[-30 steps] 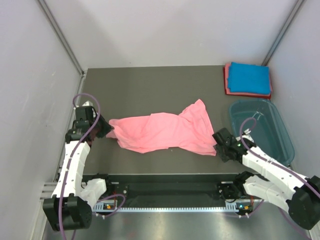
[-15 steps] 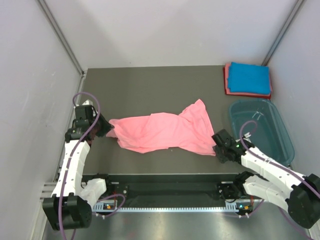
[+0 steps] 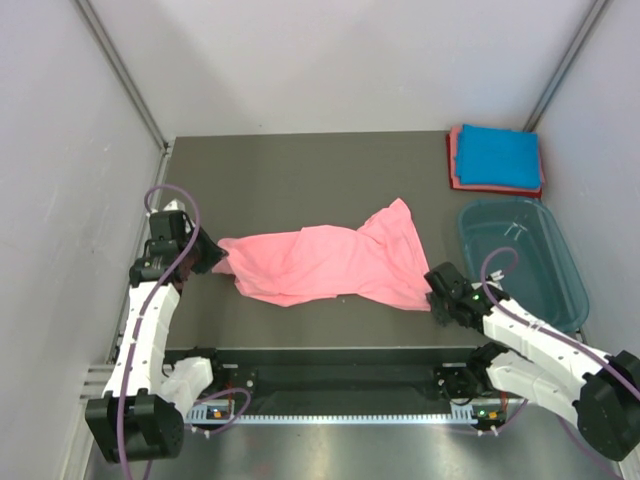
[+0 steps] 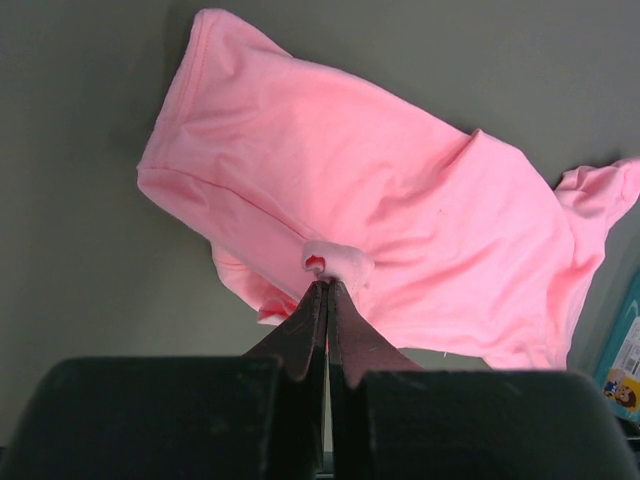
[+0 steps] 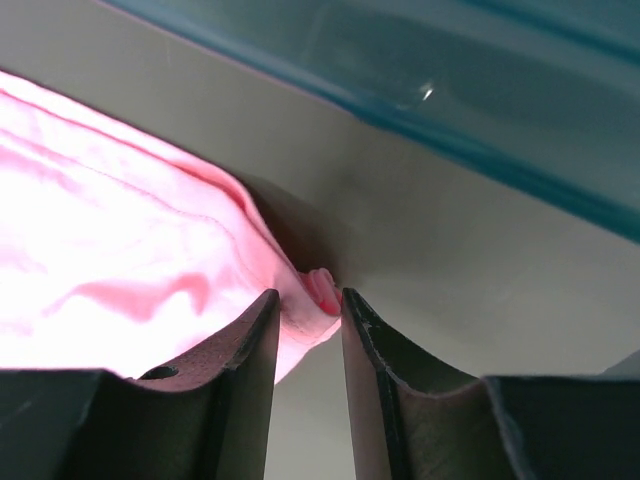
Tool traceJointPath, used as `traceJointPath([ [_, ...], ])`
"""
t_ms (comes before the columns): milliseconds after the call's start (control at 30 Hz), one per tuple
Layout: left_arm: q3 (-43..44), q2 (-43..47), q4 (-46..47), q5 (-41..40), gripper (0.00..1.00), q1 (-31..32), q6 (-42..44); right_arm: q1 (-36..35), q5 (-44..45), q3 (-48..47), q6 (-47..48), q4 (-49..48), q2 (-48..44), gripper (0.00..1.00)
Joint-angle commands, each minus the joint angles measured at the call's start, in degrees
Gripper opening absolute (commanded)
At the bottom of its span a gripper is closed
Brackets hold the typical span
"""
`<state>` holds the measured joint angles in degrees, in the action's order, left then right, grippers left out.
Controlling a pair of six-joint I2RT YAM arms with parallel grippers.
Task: Fold and stack the t-shirts
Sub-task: Flatten the tshirt out
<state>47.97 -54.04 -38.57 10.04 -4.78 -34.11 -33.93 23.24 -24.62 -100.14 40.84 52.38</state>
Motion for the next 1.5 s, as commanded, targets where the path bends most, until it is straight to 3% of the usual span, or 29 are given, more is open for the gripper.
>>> traceJointPath([
  [0,0.7,1.4,2.7,0.4,0.0,-0.1,0.1,0.6,3.1,0.3,-1.2,-2.3,-0.5,0.32],
  [967,0.2,2.8,3.5,0.7,0.0,-0.1,-2.0,0.0,5.1,-2.6,2.4,-5.5,1.6,0.23],
  [1033,-0.1,3.0,3.6,0.3,0.0,-0.1,-2.2,-0.1,5.2,-2.4,2.3,-5.6,1.3,0.18],
  [1067,0.0,2.9,3.8,0.2,0.0,-0.1,-2.4,-0.1,5.7,-2.5,2.4,-5.3,0.7,0.06],
  [1100,0.8,2.7,3.8,-0.4,0.0,-0.1,-2.6,-0.2,6.5,-3.6,2.9,-3.8,0.1,0.0],
  [1167,2.6,2.1,3.8,-1.2,0.0,-0.1,-3.0,-0.1,10.8,-5.7,4.9,-1.7,-2.7,0.0],
  [1233,7.5,1.1,4.5,-3.3,0.0,-0.1,-3.5,0.0,17.6,-11.0,10.6,-1.5,-5.7,0.0],
  [1267,9.7,-0.4,3.9,-3.7,0.0,0.0,-3.7,0.0,20.1,-16.4,19.4,-2.6,-8.3,0.0],
  [1333,16.2,-1.5,3.3,-4.9,0.0,-0.1,-5.2,0.1,26.3,-23.1,27.9,-5.0,-9.6,0.0],
  [1367,18.2,-2.0,3.8,-4.9,0.0,-0.1,-5.3,0.2,27.5,-29.4,36.5,-6.5,-9.9,0.0],
  [1467,29.2,-3.7,1.0,-7.8,0.0,-0.1,-5.3,0.4,30.4,-39.8,50.2,-11.7,-8.7,0.0],
])
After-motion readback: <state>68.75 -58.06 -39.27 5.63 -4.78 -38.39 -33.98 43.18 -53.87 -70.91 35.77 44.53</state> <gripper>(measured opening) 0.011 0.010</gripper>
